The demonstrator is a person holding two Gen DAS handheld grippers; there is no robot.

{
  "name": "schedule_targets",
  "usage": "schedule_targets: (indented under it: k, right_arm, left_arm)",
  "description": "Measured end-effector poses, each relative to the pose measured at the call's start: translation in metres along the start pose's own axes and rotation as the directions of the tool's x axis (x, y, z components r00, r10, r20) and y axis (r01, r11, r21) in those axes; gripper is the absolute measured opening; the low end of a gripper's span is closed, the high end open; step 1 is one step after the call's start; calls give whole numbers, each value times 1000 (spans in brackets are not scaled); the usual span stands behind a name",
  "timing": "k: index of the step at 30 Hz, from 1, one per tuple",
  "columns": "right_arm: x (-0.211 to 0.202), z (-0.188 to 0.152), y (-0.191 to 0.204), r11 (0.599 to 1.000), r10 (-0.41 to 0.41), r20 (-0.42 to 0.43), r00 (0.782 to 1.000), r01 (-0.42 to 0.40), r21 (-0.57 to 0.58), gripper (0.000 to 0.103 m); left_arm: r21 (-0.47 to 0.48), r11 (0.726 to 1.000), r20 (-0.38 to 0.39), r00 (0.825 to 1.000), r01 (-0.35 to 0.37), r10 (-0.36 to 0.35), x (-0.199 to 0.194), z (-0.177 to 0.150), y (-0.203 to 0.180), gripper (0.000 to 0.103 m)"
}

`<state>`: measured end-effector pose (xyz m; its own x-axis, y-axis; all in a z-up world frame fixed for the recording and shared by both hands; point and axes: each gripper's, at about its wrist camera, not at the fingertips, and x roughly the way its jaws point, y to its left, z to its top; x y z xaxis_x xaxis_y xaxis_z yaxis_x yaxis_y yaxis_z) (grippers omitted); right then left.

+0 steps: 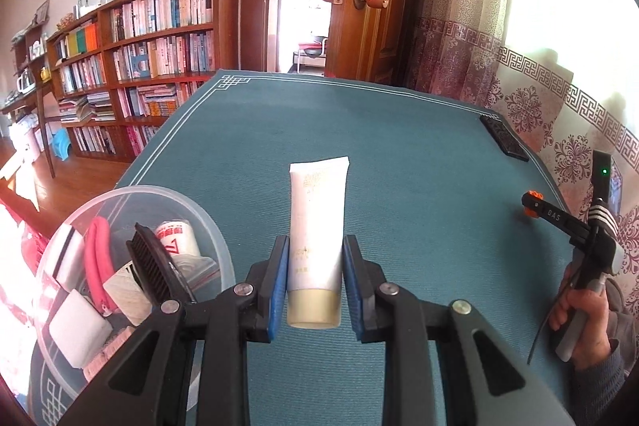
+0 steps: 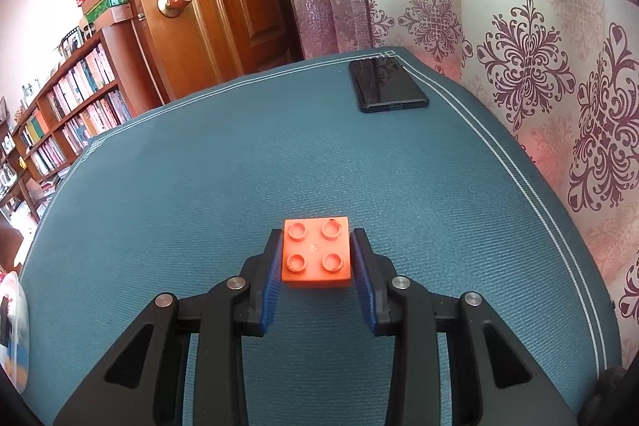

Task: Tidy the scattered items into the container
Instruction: 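Carry the cream tube and orange brick over the clear bowl with both grippers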

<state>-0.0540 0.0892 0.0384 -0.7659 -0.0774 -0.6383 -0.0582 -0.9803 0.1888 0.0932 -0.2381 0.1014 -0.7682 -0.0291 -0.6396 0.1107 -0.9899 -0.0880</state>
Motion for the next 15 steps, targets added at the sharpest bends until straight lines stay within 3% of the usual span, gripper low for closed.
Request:
schedule_targets:
  k: [6, 15]
  right_arm:
    - [0, 0, -2, 1000, -12, 4, 1000, 12, 8, 36]
    - [-9, -3, 14, 993, -98, 53, 994, 102, -62, 36]
  left_arm:
    - [-31, 999, 9, 1000, -20, 20, -6, -3, 20, 29]
    - [-44, 998, 32, 998, -45, 46, -18, -7, 49, 29]
